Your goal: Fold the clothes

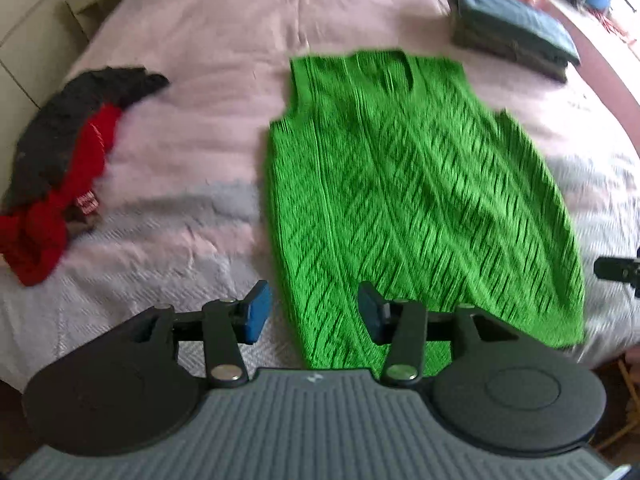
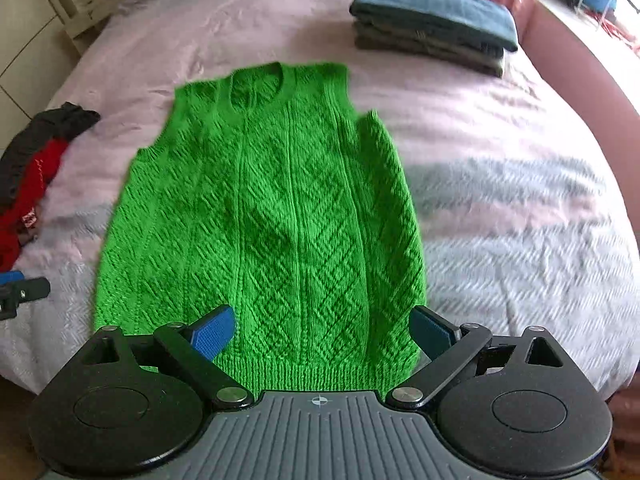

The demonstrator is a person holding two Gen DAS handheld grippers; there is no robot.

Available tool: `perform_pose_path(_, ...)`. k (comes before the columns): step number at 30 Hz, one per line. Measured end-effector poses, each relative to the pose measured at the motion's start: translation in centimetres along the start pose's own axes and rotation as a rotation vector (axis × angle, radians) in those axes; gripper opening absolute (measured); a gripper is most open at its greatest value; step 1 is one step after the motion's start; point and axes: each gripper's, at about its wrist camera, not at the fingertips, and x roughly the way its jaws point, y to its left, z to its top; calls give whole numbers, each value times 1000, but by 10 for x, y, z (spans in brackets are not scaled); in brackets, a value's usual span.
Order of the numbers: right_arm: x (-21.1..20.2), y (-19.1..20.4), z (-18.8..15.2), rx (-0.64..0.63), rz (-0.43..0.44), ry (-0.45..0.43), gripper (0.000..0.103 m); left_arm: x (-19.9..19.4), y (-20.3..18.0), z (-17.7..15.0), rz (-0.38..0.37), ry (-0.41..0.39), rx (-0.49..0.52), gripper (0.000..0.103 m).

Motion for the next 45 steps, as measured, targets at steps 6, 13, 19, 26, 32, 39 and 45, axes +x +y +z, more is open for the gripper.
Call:
perform_pose_path(6,-20,-19,-17,-54,29,17,96,-32,-31,-22,12,-14,-53,50)
perform_pose_path(13,-45,-50,-57,-133,57,65,96,-64,-71,-64,41,8,-113,51)
perform_pose_path(19,-72,-54,-69,-202,99,15,96,-95,-95,-88,78,-14,-147,60)
perform_pose_path(26,-89,-55,-74,-274,136,-7,96,-122,-108,-102,114,-59,-181,63)
perform_pose_path(32,-85,-62,-83,-271,142,34,96,-122,-115,-115,126,-29,-195,65)
perform_pose_path(39,-83,-70,-91,-280,129,65,96,-117,-125,-120,132,1,-188,65)
perform_pose_path(45,-80,-74,-96,-287,120,86,96,-113,-133,-125,129,28,-177,65)
